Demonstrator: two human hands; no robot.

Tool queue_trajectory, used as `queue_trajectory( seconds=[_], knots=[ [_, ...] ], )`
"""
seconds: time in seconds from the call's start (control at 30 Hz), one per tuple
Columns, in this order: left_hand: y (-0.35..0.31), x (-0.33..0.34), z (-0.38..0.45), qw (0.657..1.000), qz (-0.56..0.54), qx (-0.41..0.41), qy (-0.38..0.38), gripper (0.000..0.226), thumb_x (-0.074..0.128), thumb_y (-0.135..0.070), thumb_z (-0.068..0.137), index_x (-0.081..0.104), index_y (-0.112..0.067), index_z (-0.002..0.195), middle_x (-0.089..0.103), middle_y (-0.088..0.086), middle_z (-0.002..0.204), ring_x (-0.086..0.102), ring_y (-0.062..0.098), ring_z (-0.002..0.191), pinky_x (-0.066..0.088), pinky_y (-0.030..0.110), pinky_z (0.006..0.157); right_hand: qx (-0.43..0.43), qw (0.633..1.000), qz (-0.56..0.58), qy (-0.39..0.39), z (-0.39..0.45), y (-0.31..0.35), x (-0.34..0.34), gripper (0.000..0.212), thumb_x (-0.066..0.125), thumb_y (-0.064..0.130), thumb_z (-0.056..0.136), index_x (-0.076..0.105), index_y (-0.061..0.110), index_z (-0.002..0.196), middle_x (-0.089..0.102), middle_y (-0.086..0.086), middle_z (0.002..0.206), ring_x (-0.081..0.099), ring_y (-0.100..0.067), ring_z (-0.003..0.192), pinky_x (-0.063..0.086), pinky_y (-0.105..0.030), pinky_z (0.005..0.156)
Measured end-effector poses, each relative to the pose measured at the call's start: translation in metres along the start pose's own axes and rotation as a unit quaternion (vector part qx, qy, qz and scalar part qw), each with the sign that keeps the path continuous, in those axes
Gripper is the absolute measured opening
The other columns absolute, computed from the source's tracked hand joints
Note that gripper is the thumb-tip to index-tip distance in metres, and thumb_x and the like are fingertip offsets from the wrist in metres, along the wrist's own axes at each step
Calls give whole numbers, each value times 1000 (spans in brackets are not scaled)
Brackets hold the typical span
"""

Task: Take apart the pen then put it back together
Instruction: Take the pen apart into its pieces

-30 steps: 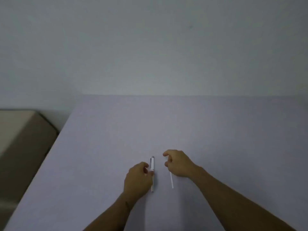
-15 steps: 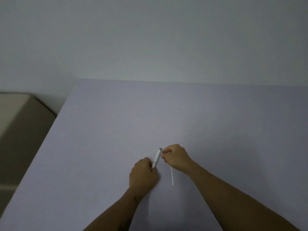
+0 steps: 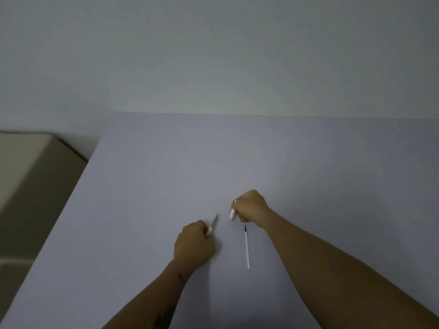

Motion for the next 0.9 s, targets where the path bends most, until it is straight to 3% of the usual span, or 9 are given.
queue_trajectory(
  seconds=[0.1, 0.2, 0.27, 0.4, 0.5, 0.6, 0.67, 0.73, 0.9],
  knots=[
    [1, 0, -2, 1000, -9, -11, -2, 7, 52, -20, 83, 56, -18, 77, 62, 0, 80, 56, 17, 69, 42, 26, 56, -22, 995, -93, 25, 3, 1, 9, 26, 56, 4, 67, 74, 12, 49, 68, -3, 52, 64, -25, 59, 47, -24, 49],
    [2, -1, -5, 999, -33, -31, -3, 7, 52, -19, 83, 57, -18, 78, 61, -1, 78, 55, 15, 67, 40, 25, 55, -53, 987, -152, 6, 4, 5, 15, 18, 57, 8, 70, 69, 4, 82, 66, -3, 70, 61, -22, 66, 40, -22, 51],
    [2, -1, -7, 998, -54, -44, -5, 8, 52, -19, 83, 55, -20, 76, 62, -2, 76, 54, 13, 64, 39, 23, 52, -75, 981, -177, -18, 3, 7, 18, 21, 59, 13, 77, 60, 9, 98, 59, -4, 89, 60, -25, 82, 43, -26, 63],
    [2, 0, -11, 995, -78, -54, -5, 15, 55, -20, 83, 49, -25, 70, 59, -4, 72, 51, 9, 61, 35, 23, 50, -103, 973, -205, -21, 2, 7, 21, 20, 57, 14, 82, 58, 9, 101, 60, -9, 102, 60, -29, 89, 47, -31, 71],
    [4, -1, -12, 994, -96, -58, -6, 15, 58, -24, 85, 50, -26, 73, 59, -6, 71, 52, 9, 61, 38, 23, 52, -101, 980, -172, -27, 2, 5, 12, 19, 61, 21, 86, 61, 13, 103, 60, -4, 105, 56, -23, 88, 43, -27, 74],
    [2, -5, -13, 990, -126, -58, -18, 14, 63, -24, 84, 52, -24, 75, 59, -6, 70, 53, 10, 61, 39, 24, 52, -98, 990, -105, -13, -9, 4, 3, 12, 62, 17, 84, 70, 17, 92, 67, -1, 93, 64, -21, 86, 52, -30, 77],
    [-1, -7, -15, 986, -153, -53, -33, 11, 66, -20, 82, 56, -19, 76, 60, -5, 70, 53, 11, 61, 43, 25, 54, -73, 996, -34, 44, -22, 1, 5, 13, 60, 12, 79, 71, 16, 73, 68, -2, 72, 62, -17, 65, 50, -29, 62],
    [-7, -10, -16, 983, -174, -40, -51, 12, 68, -17, 80, 57, -16, 75, 60, -4, 69, 51, 11, 59, 44, 26, 56, -38, 994, 22, 101, -35, -2, 8, 11, 63, 14, 80, 73, 9, 77, 69, -5, 67, 58, -13, 53, 44, -26, 52],
    [-24, -16, -20, 979, -187, 2, -82, 23, 72, -11, 79, 54, -24, 70, 58, -4, 69, 51, 11, 60, 44, 25, 57, -51, 991, 71, 97, -54, -6, 11, 16, 68, 23, 85, 75, 9, 81, 70, 1, 64, 60, -10, 54, 45, -21, 50]
  ],
)
Point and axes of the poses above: each hand's wrist, its own z-axis towards the middle knuckle, its own x-axis out of the palm, y = z × x, the point moved 4 cm from there along z, towards the middle knuckle
